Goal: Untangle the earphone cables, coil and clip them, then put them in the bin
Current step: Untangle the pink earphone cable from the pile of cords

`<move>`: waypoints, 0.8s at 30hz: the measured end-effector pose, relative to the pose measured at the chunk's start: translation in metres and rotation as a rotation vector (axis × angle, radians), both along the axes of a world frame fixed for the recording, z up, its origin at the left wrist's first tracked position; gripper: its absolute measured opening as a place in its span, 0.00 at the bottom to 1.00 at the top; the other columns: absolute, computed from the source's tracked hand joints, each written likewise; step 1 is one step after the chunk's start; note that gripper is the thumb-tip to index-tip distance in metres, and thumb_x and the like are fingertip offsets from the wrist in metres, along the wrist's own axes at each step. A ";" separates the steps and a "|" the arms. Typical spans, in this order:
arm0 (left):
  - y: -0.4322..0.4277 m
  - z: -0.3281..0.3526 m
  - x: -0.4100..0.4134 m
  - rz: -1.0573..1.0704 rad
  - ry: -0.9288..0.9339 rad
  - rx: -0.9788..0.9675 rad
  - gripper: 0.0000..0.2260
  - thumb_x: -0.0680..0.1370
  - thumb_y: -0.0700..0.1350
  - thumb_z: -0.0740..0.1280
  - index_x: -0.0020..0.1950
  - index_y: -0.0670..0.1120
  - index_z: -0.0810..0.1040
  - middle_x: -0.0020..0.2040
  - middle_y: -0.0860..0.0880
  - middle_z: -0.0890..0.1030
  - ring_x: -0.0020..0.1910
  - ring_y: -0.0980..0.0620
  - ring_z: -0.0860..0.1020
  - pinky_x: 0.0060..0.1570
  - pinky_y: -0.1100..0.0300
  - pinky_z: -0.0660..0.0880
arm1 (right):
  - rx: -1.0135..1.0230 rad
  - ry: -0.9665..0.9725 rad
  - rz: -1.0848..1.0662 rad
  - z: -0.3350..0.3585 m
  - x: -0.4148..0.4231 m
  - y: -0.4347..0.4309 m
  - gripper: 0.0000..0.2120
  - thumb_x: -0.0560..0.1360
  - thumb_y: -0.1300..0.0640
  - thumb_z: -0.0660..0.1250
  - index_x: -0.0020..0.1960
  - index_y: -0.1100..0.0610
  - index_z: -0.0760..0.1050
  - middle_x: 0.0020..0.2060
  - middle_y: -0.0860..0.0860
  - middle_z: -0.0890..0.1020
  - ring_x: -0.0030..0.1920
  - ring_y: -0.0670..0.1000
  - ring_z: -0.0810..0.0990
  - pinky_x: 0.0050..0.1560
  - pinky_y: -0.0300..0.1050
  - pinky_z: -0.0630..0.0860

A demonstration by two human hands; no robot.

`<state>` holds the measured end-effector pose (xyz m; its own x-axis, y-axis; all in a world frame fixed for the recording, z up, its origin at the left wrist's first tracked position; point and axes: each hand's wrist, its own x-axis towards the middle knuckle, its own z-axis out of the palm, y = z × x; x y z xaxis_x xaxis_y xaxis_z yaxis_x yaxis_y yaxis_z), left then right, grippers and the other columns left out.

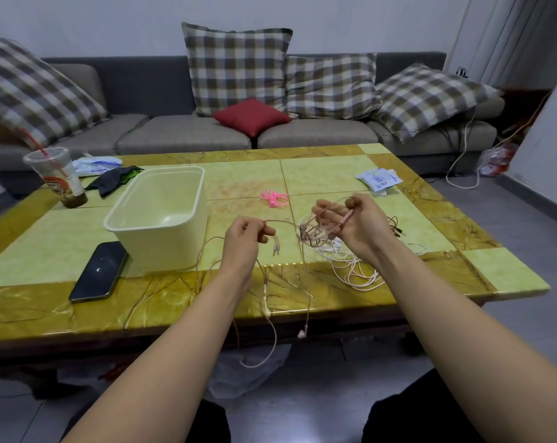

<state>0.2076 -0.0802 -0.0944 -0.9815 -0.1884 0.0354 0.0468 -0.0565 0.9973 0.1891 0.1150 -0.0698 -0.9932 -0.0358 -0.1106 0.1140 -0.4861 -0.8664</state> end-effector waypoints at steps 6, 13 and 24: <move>0.006 -0.001 -0.001 -0.058 0.020 0.022 0.08 0.80 0.37 0.59 0.43 0.43 0.74 0.37 0.48 0.79 0.33 0.55 0.72 0.38 0.62 0.70 | 0.684 0.058 0.138 -0.022 0.001 -0.006 0.12 0.78 0.50 0.67 0.48 0.54 0.66 0.44 0.55 0.77 0.29 0.46 0.68 0.25 0.37 0.66; 0.008 -0.004 -0.006 -0.019 0.023 0.051 0.08 0.81 0.37 0.58 0.44 0.44 0.73 0.37 0.49 0.78 0.32 0.56 0.72 0.37 0.62 0.70 | 0.924 0.223 0.494 -0.018 0.008 -0.008 0.11 0.77 0.51 0.70 0.49 0.60 0.81 0.36 0.46 0.84 0.32 0.45 0.75 0.35 0.42 0.73; -0.045 -0.022 -0.030 0.421 -0.168 -0.143 0.07 0.79 0.41 0.60 0.43 0.44 0.75 0.37 0.49 0.76 0.38 0.47 0.72 0.36 0.61 0.67 | 0.959 0.198 0.407 -0.026 0.005 0.025 0.13 0.79 0.46 0.65 0.47 0.52 0.84 0.25 0.49 0.68 0.37 0.56 0.79 0.54 0.49 0.72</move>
<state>0.1781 -0.1250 -0.1165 -0.8153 -0.5756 -0.0630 -0.1268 0.0714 0.9894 0.1938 0.1398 -0.0955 -0.9295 -0.3530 -0.1068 -0.0705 0.4543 -0.8881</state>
